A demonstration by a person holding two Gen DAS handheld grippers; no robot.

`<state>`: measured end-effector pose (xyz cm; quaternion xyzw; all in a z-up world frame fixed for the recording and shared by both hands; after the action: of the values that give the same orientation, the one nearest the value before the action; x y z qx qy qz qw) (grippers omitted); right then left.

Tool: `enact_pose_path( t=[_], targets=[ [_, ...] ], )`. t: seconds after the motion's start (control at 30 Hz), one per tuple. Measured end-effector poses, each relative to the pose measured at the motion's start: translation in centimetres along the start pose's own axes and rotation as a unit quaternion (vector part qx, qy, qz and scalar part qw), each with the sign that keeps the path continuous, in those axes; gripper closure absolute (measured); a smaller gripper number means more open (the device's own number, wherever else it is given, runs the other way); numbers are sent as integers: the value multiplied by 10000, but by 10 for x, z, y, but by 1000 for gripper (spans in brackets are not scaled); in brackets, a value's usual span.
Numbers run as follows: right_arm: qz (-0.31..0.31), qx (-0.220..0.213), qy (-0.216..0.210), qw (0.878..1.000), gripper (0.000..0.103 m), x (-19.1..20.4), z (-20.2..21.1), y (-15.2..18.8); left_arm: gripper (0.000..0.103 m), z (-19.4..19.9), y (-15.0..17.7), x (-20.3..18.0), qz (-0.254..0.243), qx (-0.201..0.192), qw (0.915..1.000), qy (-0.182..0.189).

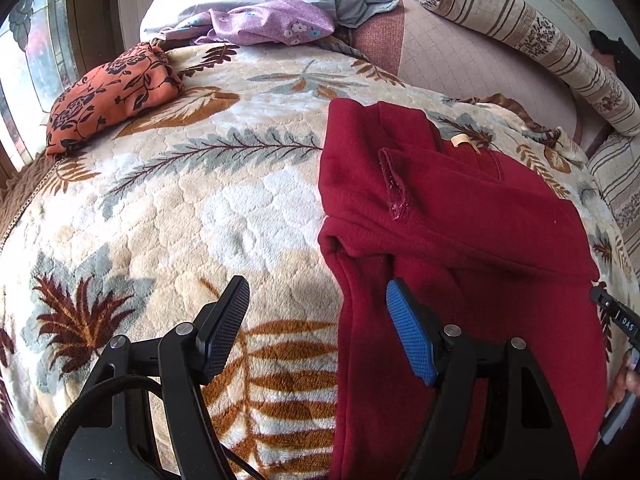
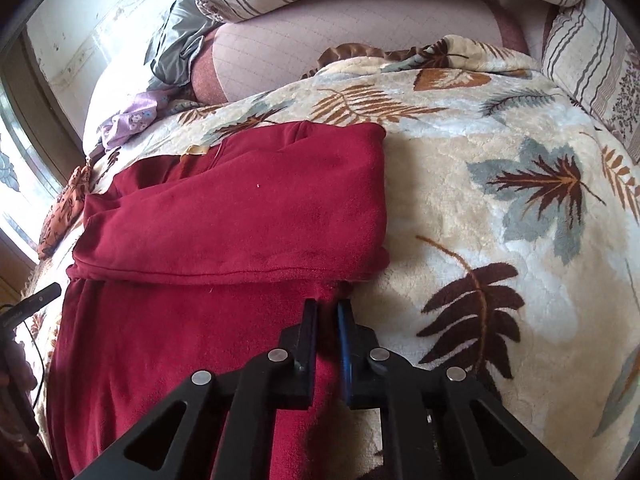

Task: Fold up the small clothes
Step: 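Pinch and straighten the folded side edge with the right gripper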

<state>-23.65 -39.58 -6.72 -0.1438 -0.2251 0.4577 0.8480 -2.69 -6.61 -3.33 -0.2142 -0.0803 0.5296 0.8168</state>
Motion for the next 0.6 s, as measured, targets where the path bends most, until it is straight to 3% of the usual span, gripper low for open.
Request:
enact_pose_path(
  t=[0.13, 0.33, 0.43, 0.5, 0.57, 0.6],
  targets=[
    [166, -37, 738, 9971, 99, -12, 2, 0, 31, -11, 4, 4, 34, 141, 9999, -75],
    [-463, 72, -40, 9989, 99, -23, 12, 7, 31, -22, -7, -4, -119, 97, 9996, -245],
    [-457, 126, -145, 9988, 94, -16, 16, 10, 31, -29, -13, -7, -217, 122, 9990, -364],
    [-318, 138, -69, 9994, 84, -8, 17, 13, 31, -34, -16, -4, -164, 145, 9990, -385],
    [-241, 126, -79, 9996, 57, -2, 18, 16, 31, -36, -19, 4, 39, 160, 9994, -320],
    [-228, 88, -151, 9996, 56, 1, 19, 17, 31, -36, -20, 8, 162, 159, 9994, -263]
  ],
)
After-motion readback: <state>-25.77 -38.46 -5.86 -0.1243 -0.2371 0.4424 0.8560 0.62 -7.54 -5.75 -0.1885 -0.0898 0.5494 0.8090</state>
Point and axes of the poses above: each gripper's, at about its wrist camera, not at the fingertips, and z roughly against the way its jaws point, x to its left, y to its underside, the point moved 8 cm from there along -z, roughly the way its jaws point, and after that the axes turned 11 degrees about x, right-handed, at the moved point
